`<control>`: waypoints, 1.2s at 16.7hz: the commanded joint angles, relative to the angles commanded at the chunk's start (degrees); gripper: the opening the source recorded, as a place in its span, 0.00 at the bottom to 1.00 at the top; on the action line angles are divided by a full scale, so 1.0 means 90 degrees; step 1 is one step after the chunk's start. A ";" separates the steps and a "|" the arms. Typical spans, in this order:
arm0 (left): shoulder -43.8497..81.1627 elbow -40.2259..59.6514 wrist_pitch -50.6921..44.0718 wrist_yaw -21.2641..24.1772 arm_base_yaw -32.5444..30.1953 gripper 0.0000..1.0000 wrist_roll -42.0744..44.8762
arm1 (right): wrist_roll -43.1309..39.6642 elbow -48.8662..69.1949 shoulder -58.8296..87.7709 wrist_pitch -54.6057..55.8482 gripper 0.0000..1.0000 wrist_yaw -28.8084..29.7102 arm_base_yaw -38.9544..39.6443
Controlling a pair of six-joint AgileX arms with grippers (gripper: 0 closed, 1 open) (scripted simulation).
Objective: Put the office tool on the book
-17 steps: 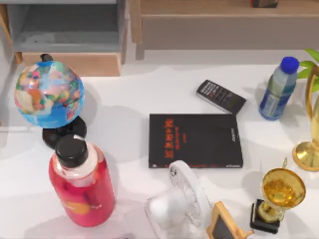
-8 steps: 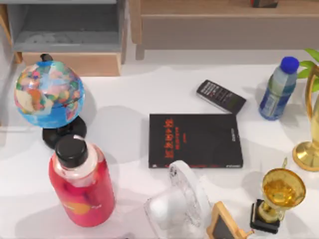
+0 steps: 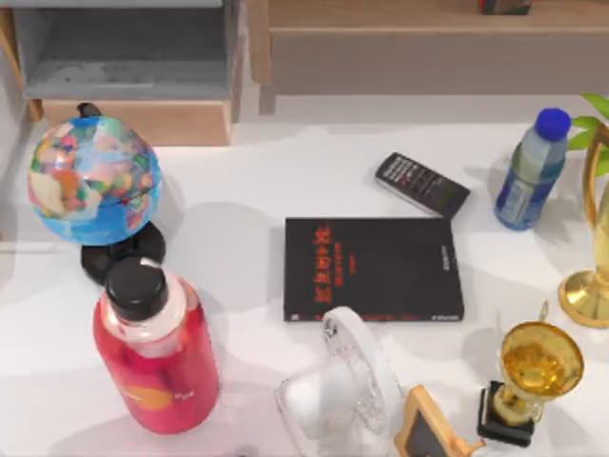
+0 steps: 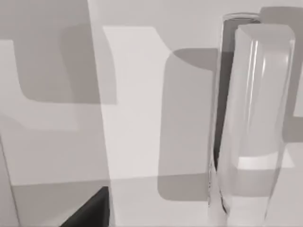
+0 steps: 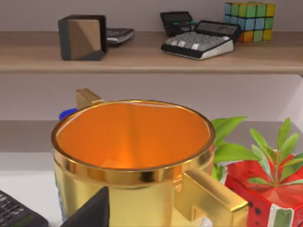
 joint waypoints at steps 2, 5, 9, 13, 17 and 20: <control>-0.0109 -0.0302 0.0184 -0.0008 0.0002 1.00 -0.0002 | 0.0000 0.0000 0.0000 0.0000 1.00 0.0000 0.0000; -0.0104 -0.0595 0.0433 -0.0024 -0.0006 1.00 -0.0022 | 0.0000 0.0000 0.0000 0.0000 1.00 0.0000 0.0000; 0.0201 -0.0566 0.0743 -0.0017 -0.0073 1.00 -0.0091 | 0.0000 0.0000 0.0000 0.0000 1.00 0.0000 0.0000; 0.0272 -0.0525 0.0791 -0.0011 -0.0101 1.00 -0.0107 | 0.0000 0.0000 0.0000 0.0000 1.00 0.0000 0.0000; 0.0272 -0.0525 0.0791 -0.0011 -0.0101 0.77 -0.0107 | 0.0000 0.0000 0.0000 0.0000 1.00 0.0000 0.0000; 0.0272 -0.0525 0.0791 -0.0011 -0.0101 0.55 -0.0107 | 0.0000 0.0000 0.0000 0.0000 1.00 0.0000 0.0000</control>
